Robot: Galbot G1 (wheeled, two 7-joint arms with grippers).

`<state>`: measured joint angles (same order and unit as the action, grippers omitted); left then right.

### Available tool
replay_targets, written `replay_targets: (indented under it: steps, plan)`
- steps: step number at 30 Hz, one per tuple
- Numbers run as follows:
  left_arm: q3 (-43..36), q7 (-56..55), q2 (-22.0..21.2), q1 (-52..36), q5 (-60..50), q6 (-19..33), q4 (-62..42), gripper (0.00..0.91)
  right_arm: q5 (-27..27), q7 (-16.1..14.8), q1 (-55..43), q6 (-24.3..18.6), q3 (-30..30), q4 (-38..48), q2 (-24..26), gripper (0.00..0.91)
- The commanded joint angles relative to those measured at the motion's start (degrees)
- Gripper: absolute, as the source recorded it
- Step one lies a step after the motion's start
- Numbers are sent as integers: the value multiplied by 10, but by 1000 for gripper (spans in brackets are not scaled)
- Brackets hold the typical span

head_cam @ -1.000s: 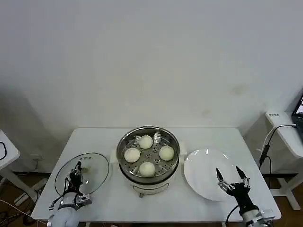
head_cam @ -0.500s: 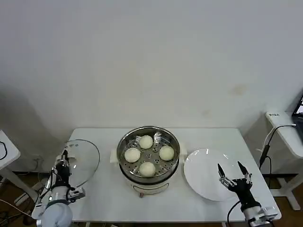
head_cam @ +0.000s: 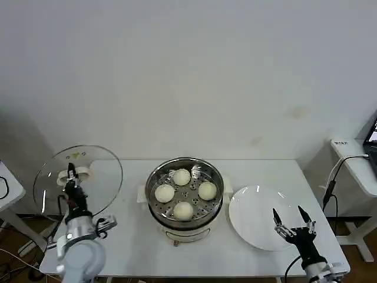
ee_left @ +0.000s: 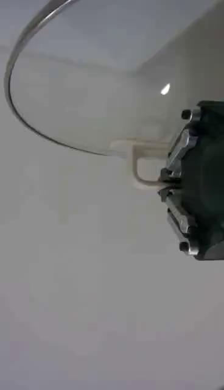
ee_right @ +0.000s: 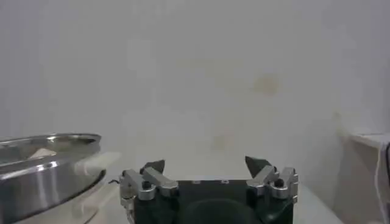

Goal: Take steamed baozi put them in steamer then cover it.

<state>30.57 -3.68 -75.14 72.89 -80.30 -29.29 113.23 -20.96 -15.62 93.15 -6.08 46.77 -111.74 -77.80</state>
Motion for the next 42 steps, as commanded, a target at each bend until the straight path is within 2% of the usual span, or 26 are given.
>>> replay_targets:
  steps: [1, 9, 15, 24, 30, 42]
  plan:
    - [-178, 89, -61, -50, -160, -100, 69, 0, 10, 1, 14, 2, 7, -8, -9, 907]
    - [-263, 111, -100, -77, -178, -100, 17, 0, 17, 1, 9, 0, 4, -4, -24, 907]
    - [-282, 125, -134, -105, -185, -101, -40, 0, 17, 0, 6, -1, 5, 1, -23, 907]
    - [-338, 168, -156, -122, -191, -106, -59, 0, 12, -1, 0, 1, 8, -2, -17, 907]
    - [-365, 210, -147, -127, -179, -112, -52, 0, 11, -1, -4, 1, 8, 2, -15, 907]
    - [-365, 230, -151, -138, -172, -123, -86, 0, 14, -2, -9, -2, -1, 12, -16, 907]
